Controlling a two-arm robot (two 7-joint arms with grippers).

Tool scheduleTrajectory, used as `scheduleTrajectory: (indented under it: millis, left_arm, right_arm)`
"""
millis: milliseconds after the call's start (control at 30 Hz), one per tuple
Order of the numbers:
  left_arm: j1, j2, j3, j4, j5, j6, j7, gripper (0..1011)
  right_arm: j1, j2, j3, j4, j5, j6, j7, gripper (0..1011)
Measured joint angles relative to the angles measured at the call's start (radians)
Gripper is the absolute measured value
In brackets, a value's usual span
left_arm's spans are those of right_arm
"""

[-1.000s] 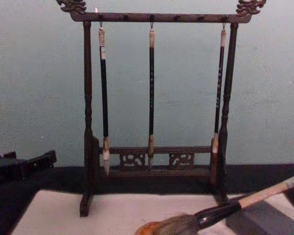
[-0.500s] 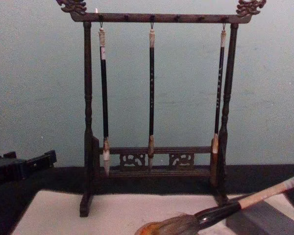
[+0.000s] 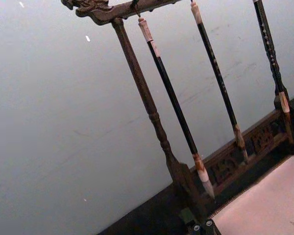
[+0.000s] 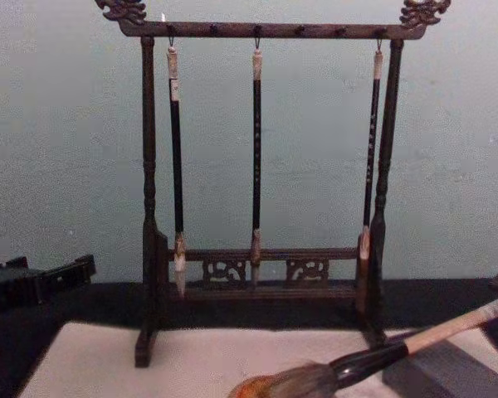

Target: Pick up the brush from the inkstone, write on the paper, then place the brush back to its original position.

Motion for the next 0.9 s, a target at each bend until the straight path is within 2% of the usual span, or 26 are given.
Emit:
scheduleTrajectory:
  millis: [467,900]
  left_arm:
    - [0.0,0.0,0.0,0.0,0.0,0.0,0.0,1002]
    - [0.0,0.0,0.0,0.0,0.0,0.0,0.0,1000]
  right_arm:
    - [0.062,-0.009,-0.049,0.076,0.027,0.008,0.025,1001]
    - [0.075,-0.006,-0.079,0.094,0.037,0.006,0.023,1001]
